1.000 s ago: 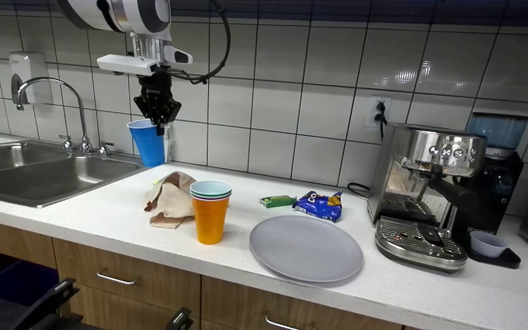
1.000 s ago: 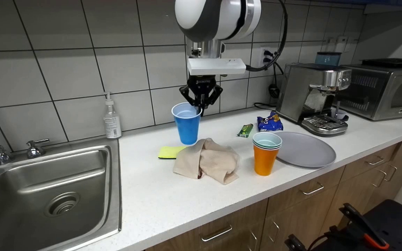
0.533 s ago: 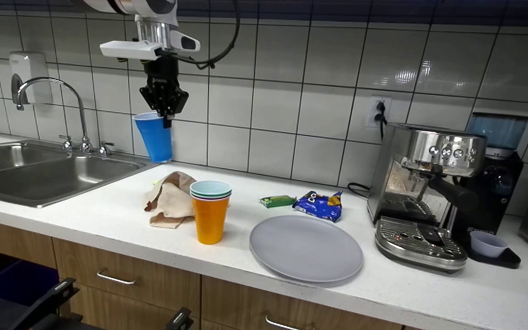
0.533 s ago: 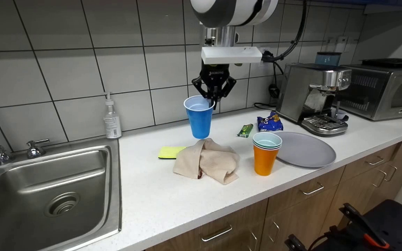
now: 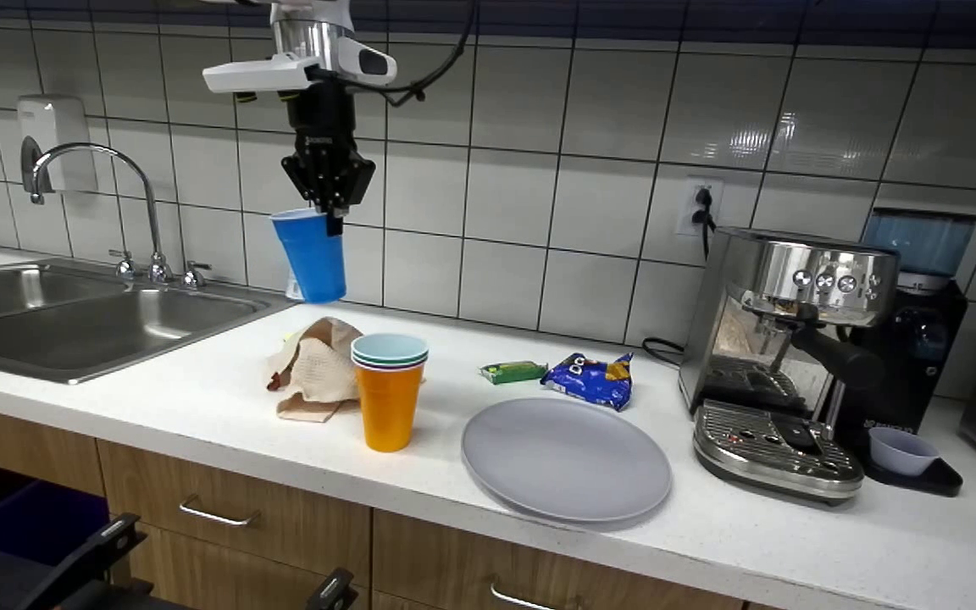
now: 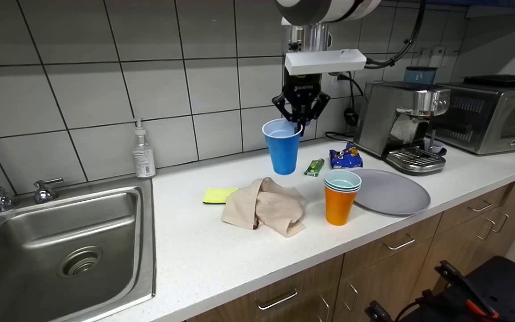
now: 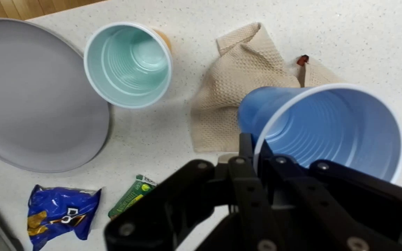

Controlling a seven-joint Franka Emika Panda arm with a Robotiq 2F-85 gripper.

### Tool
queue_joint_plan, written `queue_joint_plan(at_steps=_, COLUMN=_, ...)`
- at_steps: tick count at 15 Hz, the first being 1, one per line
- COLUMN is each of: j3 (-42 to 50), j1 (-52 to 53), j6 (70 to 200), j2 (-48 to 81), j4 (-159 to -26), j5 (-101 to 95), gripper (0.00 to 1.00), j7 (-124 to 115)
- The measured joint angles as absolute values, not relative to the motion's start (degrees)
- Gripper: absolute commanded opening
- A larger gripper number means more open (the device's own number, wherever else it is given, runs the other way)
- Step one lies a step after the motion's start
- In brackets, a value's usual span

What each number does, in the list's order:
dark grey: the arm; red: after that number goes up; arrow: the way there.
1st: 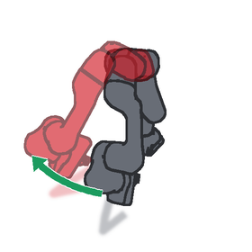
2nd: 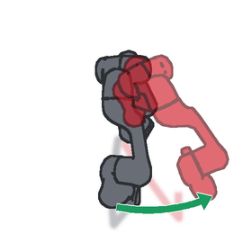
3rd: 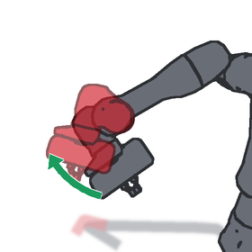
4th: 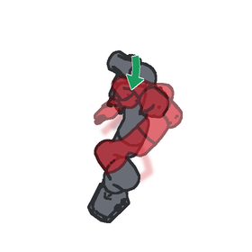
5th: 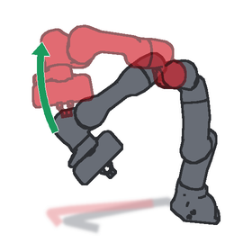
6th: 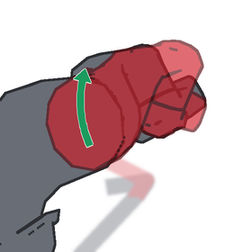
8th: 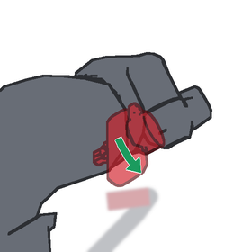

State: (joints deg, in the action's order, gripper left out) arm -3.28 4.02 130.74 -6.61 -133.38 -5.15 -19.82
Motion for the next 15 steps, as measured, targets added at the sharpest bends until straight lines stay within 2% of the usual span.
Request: queue_joint_plan(at_steps=15, j3=-0.01, j1=-1.53, j6=129.55, j2=-10.86, j4=-138.29, j5=-6.72, gripper=0.01, j7=-20.66)
